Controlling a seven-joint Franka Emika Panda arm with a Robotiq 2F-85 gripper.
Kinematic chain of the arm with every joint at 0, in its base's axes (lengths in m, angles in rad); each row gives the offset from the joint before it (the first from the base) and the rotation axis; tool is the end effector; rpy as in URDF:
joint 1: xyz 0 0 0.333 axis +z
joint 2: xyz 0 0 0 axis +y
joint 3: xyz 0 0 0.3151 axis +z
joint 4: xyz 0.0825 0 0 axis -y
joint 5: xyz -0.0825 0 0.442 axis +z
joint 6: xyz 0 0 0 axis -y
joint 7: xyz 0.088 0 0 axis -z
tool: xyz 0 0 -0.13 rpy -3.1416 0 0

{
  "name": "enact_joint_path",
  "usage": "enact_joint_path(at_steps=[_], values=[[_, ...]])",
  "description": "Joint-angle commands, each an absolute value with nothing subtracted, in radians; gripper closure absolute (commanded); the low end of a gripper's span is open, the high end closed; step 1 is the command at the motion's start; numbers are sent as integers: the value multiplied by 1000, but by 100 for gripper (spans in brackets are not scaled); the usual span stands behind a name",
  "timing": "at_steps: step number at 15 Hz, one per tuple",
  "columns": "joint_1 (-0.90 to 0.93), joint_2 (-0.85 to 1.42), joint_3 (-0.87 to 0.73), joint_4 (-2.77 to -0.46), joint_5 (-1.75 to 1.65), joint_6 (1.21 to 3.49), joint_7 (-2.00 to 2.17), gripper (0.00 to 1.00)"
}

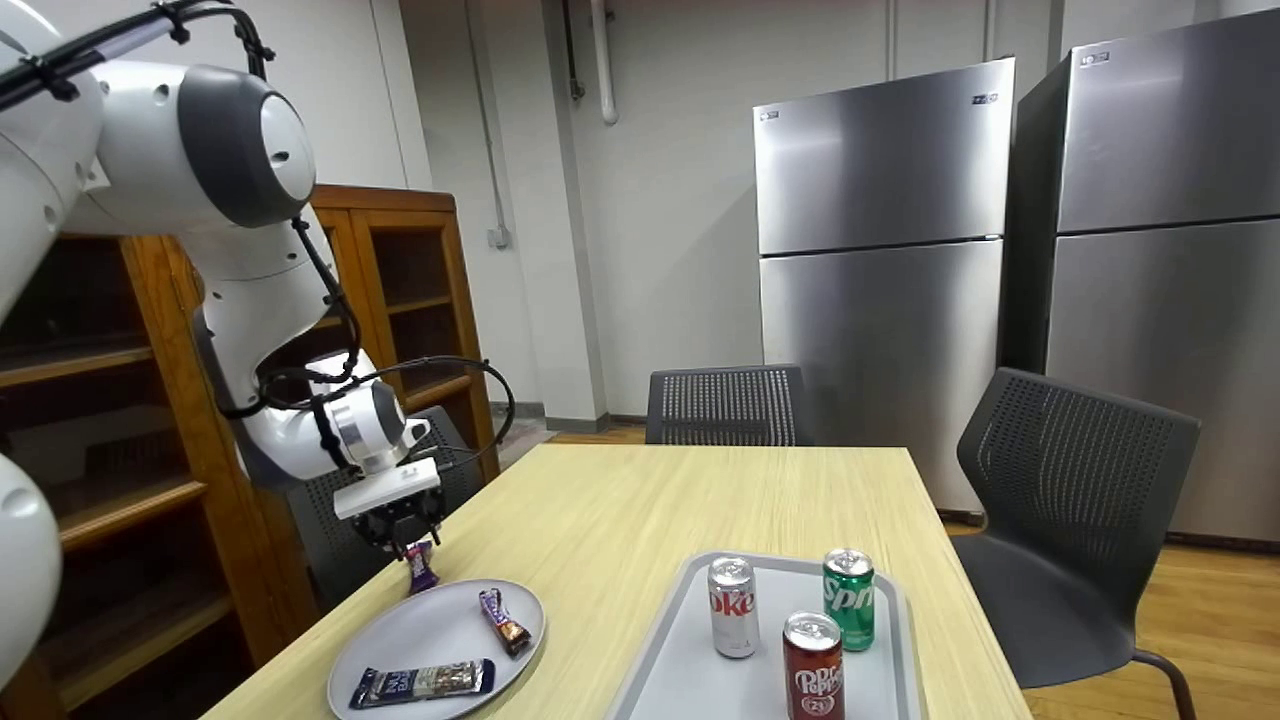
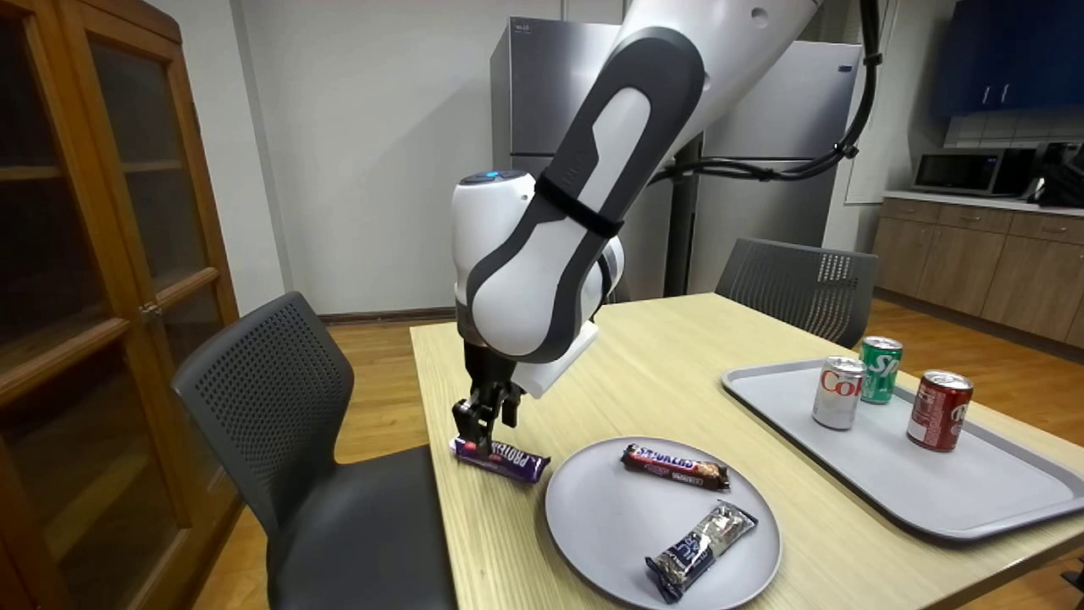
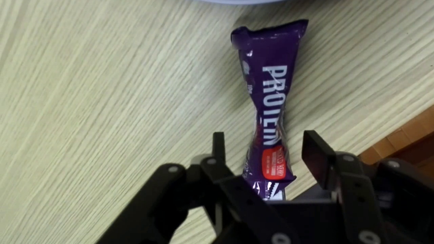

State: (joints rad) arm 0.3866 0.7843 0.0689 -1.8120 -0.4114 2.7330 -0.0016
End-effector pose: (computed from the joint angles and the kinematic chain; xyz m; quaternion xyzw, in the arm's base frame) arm 0.6093 0.3117 0.0463 0.9164 0.3876 0.0852 0.0530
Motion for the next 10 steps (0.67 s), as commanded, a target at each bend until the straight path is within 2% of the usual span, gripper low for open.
enact_joint_path(at_steps=[1,2,3,10], values=[[385,764,64,-1800,-391,2708,-26,7],[383,759,61,-1806,-391,2712,-24,1],[380,752,59,-1814,-390,2715,-23,0],[353,698,41,-1897,-403,2742,-35,0]])
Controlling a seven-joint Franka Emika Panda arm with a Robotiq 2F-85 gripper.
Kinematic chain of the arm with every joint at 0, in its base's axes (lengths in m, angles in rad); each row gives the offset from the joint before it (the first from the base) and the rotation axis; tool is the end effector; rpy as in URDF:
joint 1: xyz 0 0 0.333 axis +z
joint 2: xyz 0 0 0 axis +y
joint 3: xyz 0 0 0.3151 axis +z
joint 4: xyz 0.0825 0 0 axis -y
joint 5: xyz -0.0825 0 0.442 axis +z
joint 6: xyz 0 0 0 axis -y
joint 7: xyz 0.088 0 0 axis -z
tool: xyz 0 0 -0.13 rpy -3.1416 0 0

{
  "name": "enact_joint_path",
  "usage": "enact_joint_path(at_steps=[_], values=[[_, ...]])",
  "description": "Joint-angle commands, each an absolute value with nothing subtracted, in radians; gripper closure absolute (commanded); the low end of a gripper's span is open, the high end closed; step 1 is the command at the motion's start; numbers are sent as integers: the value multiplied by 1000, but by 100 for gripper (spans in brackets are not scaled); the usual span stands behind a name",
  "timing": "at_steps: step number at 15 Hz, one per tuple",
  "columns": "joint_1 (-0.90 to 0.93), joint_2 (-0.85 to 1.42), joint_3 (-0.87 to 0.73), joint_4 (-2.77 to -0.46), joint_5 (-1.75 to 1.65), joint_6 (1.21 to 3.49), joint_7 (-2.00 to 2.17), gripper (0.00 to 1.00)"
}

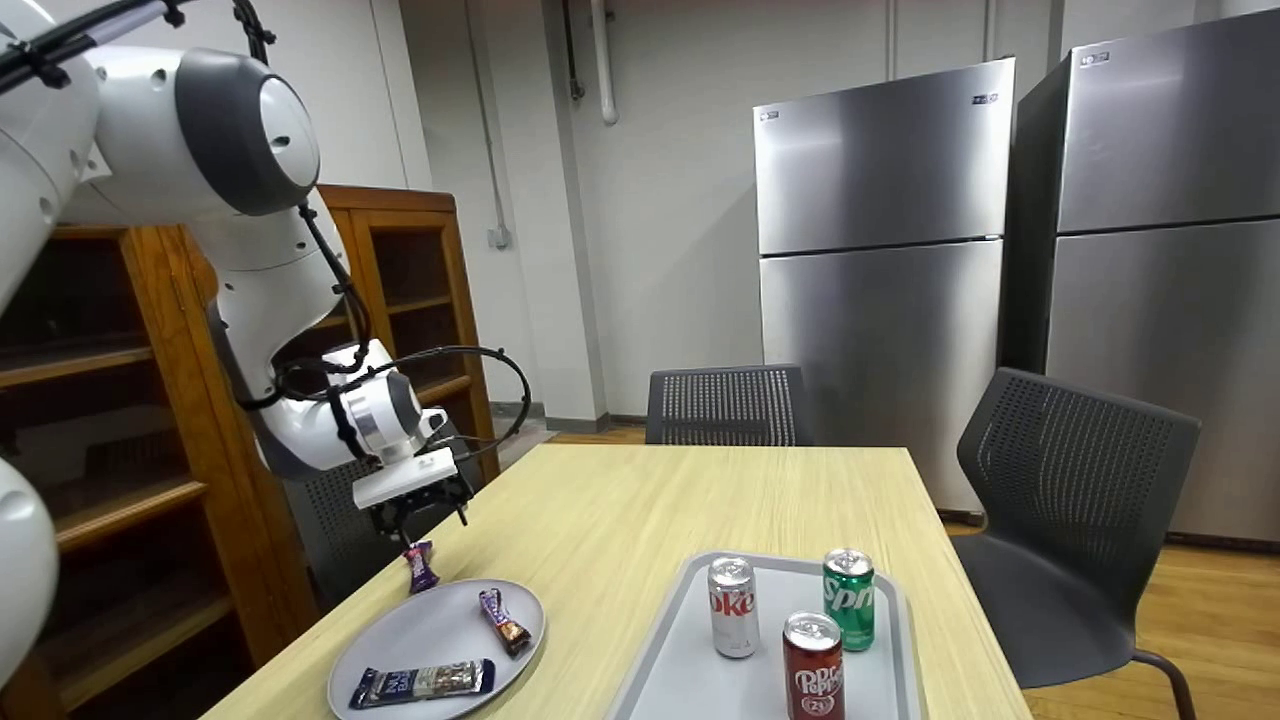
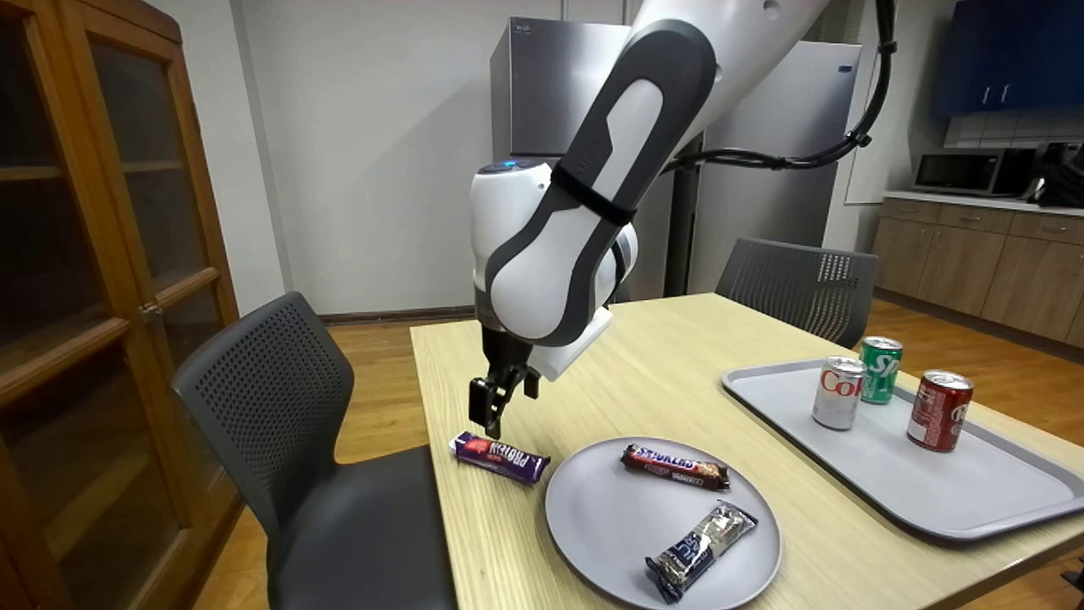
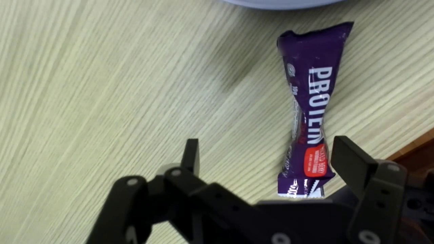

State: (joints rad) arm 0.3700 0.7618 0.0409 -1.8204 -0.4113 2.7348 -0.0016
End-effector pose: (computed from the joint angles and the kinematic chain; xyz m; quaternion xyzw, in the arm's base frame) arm 0.6248 0.2851 0.0575 0.9219 0.3709 0.0919 0.0642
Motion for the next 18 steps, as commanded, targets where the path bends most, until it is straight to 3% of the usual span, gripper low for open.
enact_joint_path(at_steps=[1,18], values=[[348,688,39,-1915,-405,2746,-38,0],[282,486,-5,-2292,-426,2808,-63,0]])
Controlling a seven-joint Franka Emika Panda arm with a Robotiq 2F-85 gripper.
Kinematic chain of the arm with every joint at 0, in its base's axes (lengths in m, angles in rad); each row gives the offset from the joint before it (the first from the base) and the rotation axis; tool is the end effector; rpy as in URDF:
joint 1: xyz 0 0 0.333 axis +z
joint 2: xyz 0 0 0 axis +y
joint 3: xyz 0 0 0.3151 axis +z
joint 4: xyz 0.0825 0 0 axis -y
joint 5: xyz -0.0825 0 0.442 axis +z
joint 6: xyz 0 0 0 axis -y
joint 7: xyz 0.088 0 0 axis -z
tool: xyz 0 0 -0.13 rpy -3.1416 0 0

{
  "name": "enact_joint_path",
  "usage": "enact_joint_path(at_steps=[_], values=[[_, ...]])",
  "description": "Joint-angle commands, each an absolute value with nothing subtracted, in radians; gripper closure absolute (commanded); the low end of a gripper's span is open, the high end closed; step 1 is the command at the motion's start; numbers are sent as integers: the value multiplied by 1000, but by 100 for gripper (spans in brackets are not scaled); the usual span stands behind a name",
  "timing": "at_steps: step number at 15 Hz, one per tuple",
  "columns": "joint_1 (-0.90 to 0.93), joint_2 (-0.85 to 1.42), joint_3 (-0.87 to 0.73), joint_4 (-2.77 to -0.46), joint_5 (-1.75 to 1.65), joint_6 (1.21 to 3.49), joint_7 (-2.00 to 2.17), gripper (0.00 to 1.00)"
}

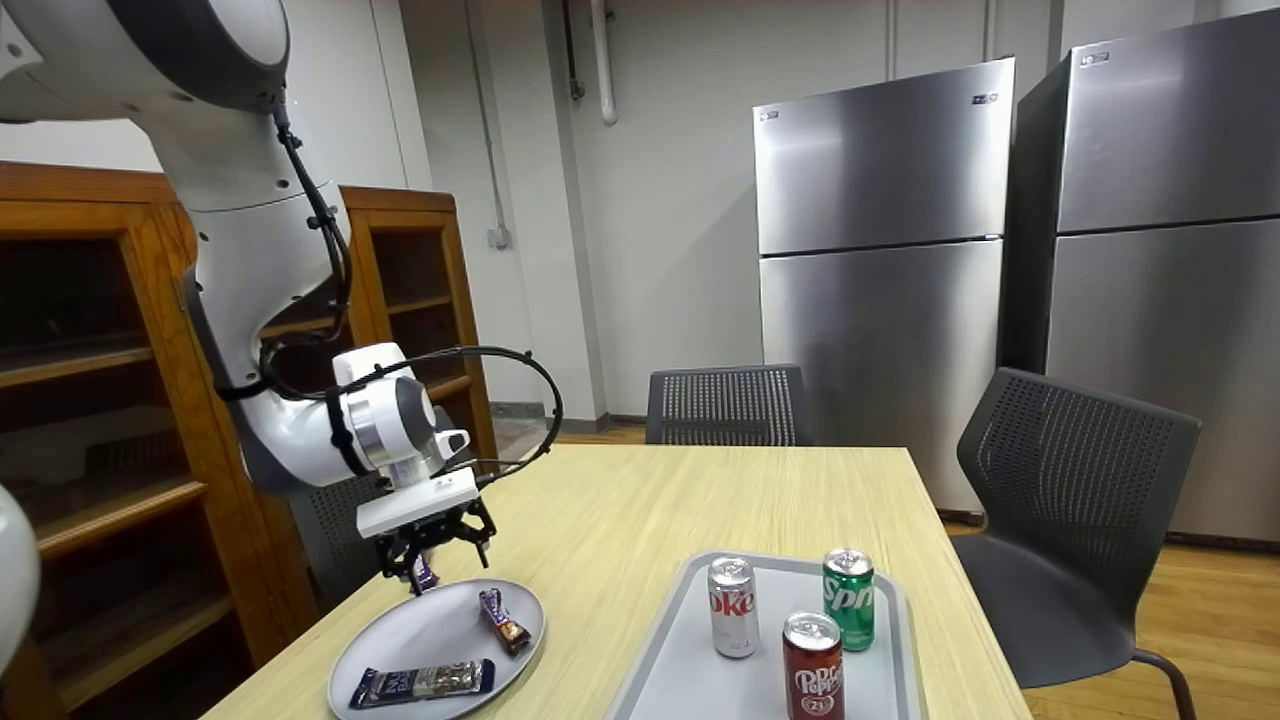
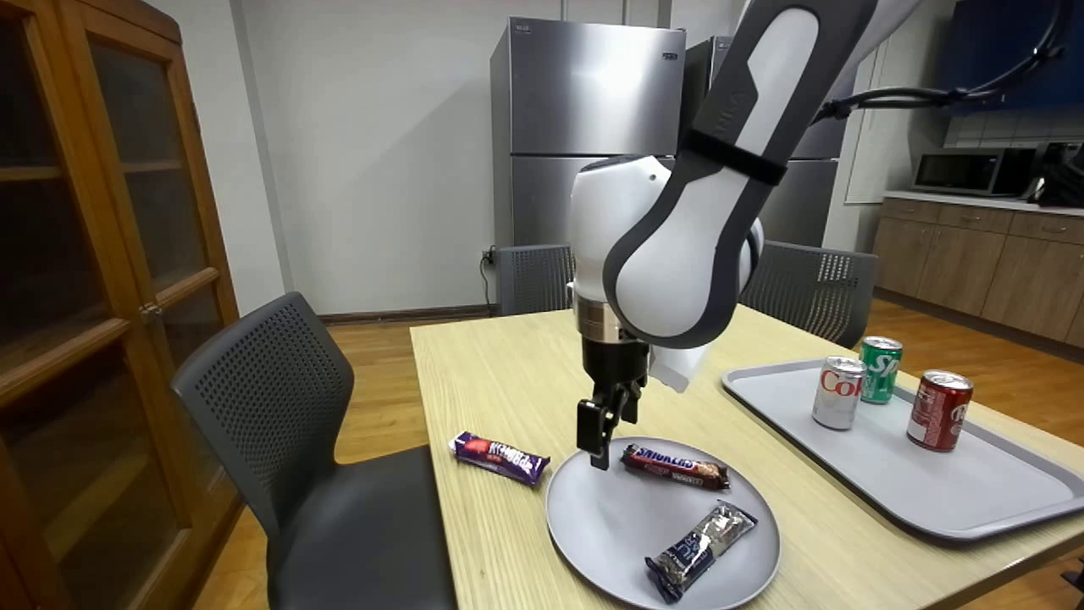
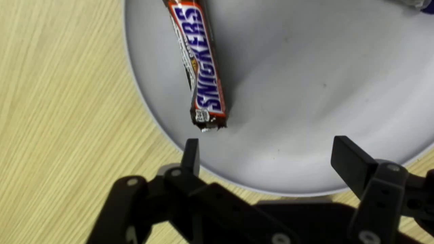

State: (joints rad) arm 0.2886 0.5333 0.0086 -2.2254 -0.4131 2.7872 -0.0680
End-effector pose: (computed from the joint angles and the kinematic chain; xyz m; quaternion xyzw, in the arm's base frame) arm 0.5325 0.1794 0.0547 0.9280 0.3653 0.0224 0.0697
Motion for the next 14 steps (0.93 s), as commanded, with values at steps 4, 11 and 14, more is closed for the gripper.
enact_joint_path(at_steps=[4,11,14], values=[[294,503,-50,-2296,-435,2806,-37,0],[295,537,-67,-2278,-427,2796,-30,0],[291,554,-63,-2274,-421,2797,-31,0]])
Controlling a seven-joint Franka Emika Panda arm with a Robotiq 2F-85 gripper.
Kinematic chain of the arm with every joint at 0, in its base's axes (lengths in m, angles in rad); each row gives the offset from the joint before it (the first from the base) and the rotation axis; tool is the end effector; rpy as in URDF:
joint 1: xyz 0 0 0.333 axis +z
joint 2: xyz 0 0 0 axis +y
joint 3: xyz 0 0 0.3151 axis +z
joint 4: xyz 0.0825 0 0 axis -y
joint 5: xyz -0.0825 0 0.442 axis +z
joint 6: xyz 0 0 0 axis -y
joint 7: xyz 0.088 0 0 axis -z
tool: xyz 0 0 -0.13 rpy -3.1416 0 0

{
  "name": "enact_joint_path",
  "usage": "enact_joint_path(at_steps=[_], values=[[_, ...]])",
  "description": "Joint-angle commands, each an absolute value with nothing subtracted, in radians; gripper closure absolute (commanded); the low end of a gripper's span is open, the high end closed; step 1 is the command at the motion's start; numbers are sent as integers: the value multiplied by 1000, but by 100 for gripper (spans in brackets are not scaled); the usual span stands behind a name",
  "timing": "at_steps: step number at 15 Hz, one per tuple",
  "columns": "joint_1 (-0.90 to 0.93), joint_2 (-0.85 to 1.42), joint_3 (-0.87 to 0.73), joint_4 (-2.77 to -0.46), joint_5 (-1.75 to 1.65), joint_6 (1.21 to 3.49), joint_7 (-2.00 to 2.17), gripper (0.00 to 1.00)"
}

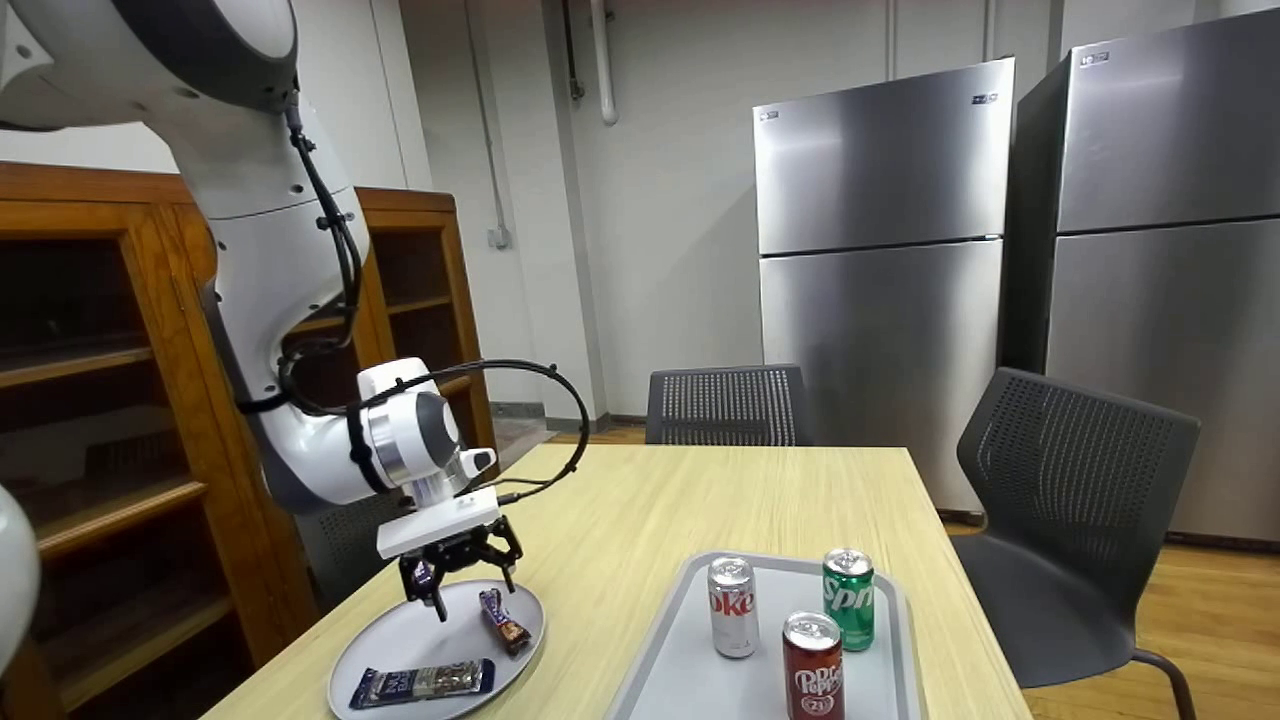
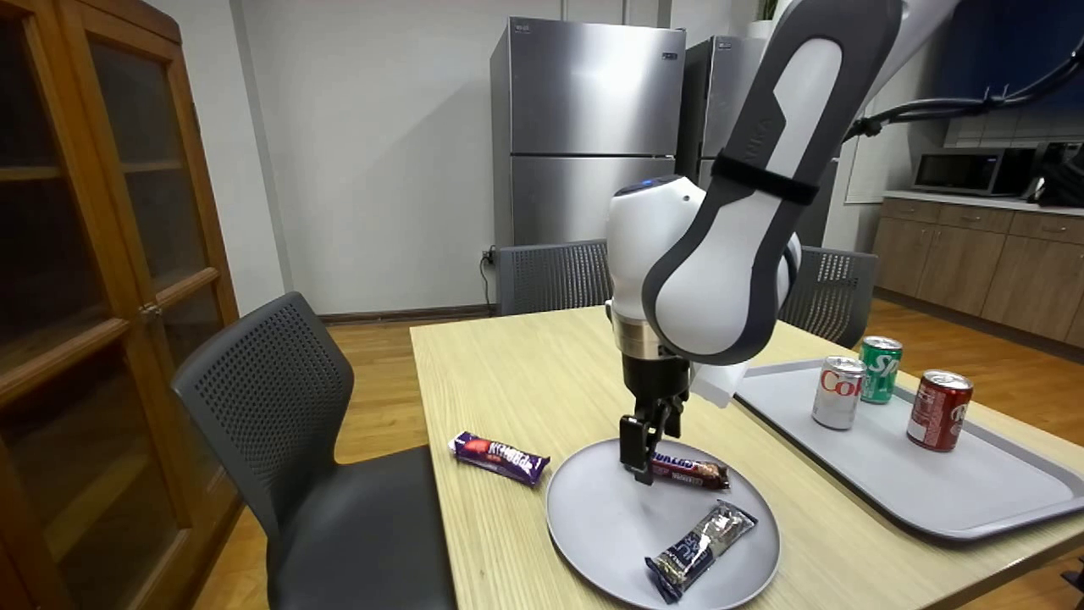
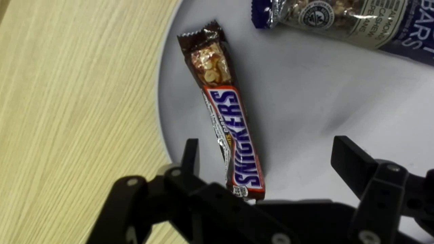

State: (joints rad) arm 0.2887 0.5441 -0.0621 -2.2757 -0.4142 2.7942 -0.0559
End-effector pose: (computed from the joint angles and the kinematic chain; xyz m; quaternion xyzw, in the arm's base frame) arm 0.5175 0.1302 0.0335 0.9388 0.3338 -0.0077 0.0844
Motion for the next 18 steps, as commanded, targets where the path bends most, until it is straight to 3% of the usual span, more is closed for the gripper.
enact_joint_path(at_steps=[1,18], values=[[292,559,-64,-2273,-421,2797,-31,0],[257,593,-44,-2257,-373,2795,-46,0]])
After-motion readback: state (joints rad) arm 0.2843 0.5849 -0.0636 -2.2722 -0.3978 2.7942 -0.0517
